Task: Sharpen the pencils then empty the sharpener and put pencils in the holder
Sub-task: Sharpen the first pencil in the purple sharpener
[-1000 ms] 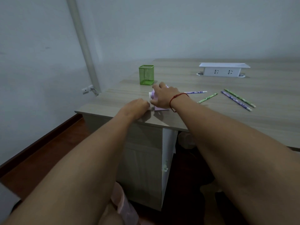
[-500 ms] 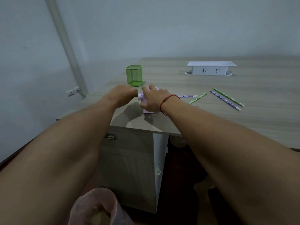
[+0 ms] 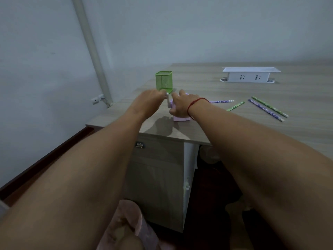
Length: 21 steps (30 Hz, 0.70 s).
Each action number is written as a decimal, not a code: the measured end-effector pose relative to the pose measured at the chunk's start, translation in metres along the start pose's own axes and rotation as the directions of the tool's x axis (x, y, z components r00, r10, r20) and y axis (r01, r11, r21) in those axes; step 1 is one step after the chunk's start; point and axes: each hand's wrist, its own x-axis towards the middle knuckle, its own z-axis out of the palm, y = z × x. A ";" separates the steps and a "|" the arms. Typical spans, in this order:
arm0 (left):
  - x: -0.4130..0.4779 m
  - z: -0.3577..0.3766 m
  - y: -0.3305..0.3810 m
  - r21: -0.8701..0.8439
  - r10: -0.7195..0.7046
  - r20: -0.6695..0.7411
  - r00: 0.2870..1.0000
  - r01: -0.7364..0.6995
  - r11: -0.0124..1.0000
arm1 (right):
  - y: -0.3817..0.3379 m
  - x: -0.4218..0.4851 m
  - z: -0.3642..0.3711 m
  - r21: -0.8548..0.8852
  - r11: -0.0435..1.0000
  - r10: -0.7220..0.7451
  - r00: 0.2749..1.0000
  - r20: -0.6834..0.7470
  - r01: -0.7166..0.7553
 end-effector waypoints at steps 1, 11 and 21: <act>-0.006 -0.002 0.002 -0.009 0.006 -0.006 1.000 -0.006 1.000 | -0.001 -0.001 -0.001 0.002 1.000 -0.006 1.000 -0.002 0.006; -0.037 0.017 0.032 -0.080 -0.099 0.192 0.976 0.116 0.990 | 0.005 -0.006 -0.003 0.030 0.999 -0.046 0.997 0.064 0.044; -0.027 0.034 0.013 0.011 -0.102 0.392 0.914 0.106 0.994 | -0.002 -0.004 0.006 0.016 0.993 -0.120 0.992 -0.044 0.121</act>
